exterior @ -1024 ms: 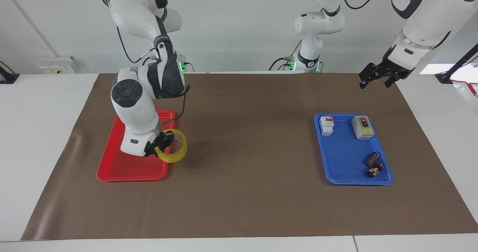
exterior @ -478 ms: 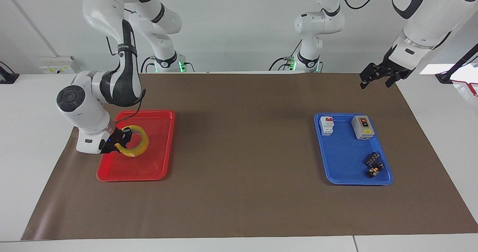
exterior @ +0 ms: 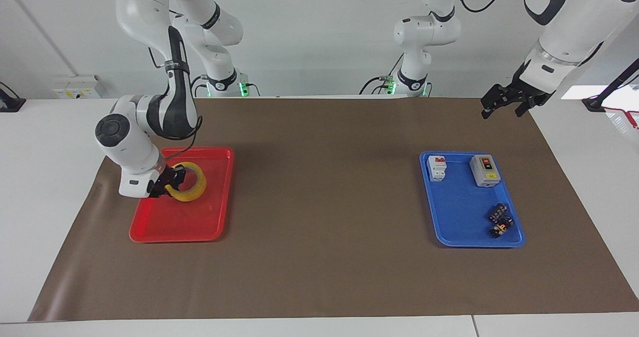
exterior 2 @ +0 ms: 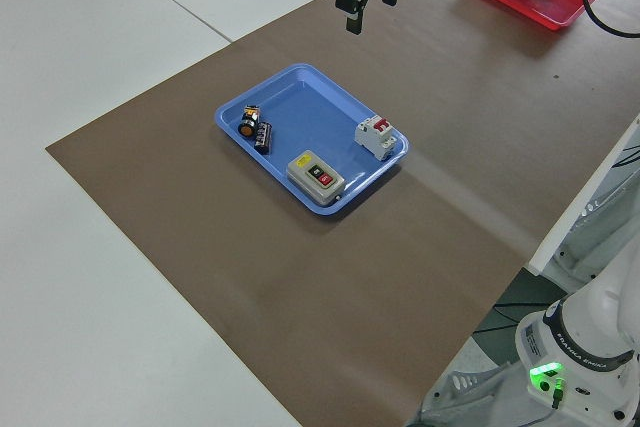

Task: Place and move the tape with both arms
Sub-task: 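Carry the tape roll with the right gripper into the red tray, then lower the tape into the red tray and open the right gripper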

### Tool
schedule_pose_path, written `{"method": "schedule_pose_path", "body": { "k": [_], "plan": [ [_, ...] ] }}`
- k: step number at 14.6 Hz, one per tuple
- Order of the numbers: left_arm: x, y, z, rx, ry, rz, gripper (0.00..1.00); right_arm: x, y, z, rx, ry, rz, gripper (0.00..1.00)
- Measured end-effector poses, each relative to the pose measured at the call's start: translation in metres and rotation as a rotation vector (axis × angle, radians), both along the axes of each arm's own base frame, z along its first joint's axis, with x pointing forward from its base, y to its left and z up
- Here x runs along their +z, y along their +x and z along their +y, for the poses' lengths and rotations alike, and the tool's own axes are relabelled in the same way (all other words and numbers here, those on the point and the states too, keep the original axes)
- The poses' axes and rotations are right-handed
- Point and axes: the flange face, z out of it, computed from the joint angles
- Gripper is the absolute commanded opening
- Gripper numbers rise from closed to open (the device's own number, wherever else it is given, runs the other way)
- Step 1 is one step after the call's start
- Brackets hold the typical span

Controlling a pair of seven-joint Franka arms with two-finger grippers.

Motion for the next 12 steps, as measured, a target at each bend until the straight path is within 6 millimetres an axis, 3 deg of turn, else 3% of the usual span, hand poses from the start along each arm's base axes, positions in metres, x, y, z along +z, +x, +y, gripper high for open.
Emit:
{"method": "schedule_pose_path", "body": {
  "k": [3, 4, 5, 7, 9, 12],
  "plan": [
    [0.0, 0.0, 0.0, 0.0, 0.0, 0.0, 1.0, -0.012, -0.006, 0.002, 0.001, 0.001, -0.042, 0.0],
    [0.0, 0.0, 0.0, 0.0, 0.0, 0.0, 1.0, -0.017, -0.008, 0.002, 0.0, 0.001, -0.057, 0.39],
    [0.0, 0.0, 0.0, 0.0, 0.0, 0.0, 1.0, -0.021, -0.01, 0.003, -0.004, 0.001, -0.066, 0.99],
    [0.0, 0.0, 0.0, 0.0, 0.0, 0.0, 1.0, -0.022, -0.01, 0.005, -0.039, -0.001, -0.076, 1.0],
    [0.0, 0.0, 0.0, 0.0, 0.0, 0.0, 1.0, -0.008, -0.006, 0.012, -0.117, -0.007, -0.108, 1.0],
    [0.0, 0.0, 0.0, 0.0, 0.0, 0.0, 1.0, 0.041, 0.012, 0.041, -0.275, -0.004, -0.211, 1.0]
  ]
}}
